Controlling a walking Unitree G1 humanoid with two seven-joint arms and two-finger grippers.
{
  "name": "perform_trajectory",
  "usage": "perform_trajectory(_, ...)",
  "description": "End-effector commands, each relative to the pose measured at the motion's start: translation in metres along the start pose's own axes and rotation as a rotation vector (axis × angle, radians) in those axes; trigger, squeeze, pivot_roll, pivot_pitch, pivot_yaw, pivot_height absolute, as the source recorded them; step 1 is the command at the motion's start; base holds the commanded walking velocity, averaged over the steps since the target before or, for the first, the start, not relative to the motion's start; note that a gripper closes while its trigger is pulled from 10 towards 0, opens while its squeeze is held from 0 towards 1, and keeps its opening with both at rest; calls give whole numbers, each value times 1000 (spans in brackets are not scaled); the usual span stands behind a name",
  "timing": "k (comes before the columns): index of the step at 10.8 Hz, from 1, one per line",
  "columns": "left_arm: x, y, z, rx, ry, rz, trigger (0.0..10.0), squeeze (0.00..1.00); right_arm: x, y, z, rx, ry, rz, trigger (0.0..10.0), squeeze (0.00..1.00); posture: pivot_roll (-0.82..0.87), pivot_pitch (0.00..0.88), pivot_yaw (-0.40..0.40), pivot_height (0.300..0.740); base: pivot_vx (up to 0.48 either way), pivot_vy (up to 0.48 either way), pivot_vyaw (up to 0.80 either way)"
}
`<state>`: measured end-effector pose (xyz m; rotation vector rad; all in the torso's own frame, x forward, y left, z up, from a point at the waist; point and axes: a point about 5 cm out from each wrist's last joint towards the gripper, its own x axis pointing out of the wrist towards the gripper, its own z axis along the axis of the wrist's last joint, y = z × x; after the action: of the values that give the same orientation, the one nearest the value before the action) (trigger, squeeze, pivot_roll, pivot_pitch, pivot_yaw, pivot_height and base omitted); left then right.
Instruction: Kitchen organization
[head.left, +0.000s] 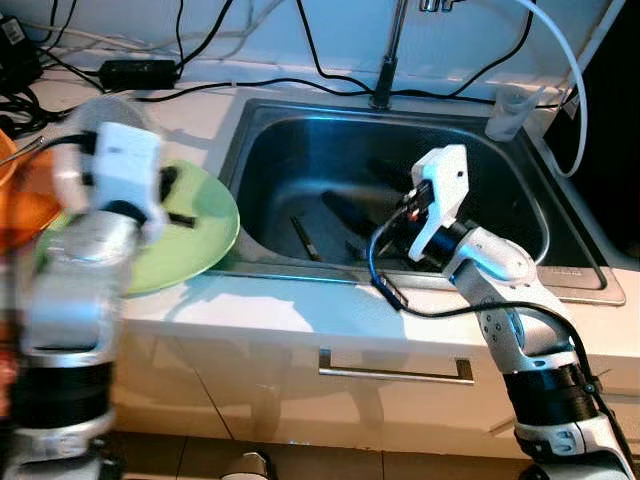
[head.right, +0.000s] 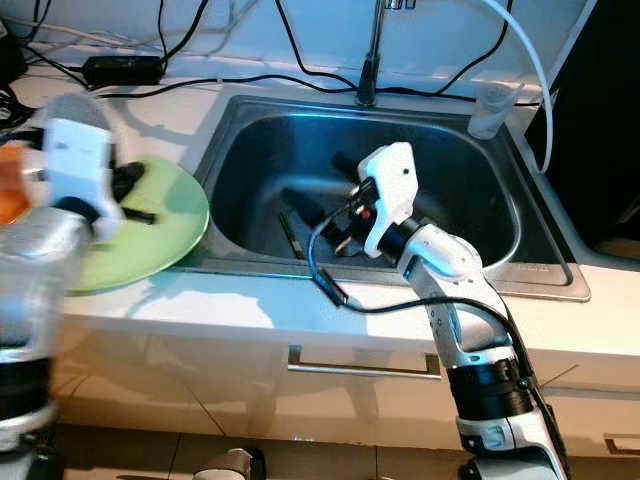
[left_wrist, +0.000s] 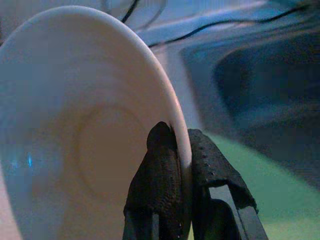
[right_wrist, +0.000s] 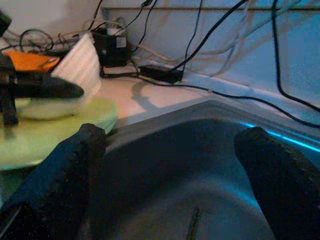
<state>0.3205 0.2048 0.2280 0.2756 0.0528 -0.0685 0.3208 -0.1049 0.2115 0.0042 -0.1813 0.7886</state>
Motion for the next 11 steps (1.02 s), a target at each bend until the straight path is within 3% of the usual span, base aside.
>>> perform_trajectory(1,1,-8,2,18,-38,-22,0,0,-1,-5,3,-1,-15,-27,10000,957,80,70,-39,740,0,0,0)
perform_trajectory(3,5,-25,11,83,-155,-77,0,0,-1,-11,5,2,-19,-62,10000,788,67,70,-39,740,0,0,0)
perform_trajectory(4,6,-31,13,96,-181,-85,0,0,-2,-13,6,2,-21,-72,10000,749,67,70,-39,740,0,0,0)
perform_trajectory(7,7,-62,23,325,-323,-158,0,0,-2,-20,6,-9,-18,-124,10000,4,59,78,-35,740,0,0,0)
perform_trajectory(9,4,-90,9,569,-430,-303,0,0,-5,-31,8,-14,-12,-199,10000,0,48,82,-32,740,0,0,0)
perform_trajectory(11,6,-98,6,618,-464,-333,0,0,-5,-41,13,-4,-20,-258,10000,0,39,85,-30,740,0,0,0)
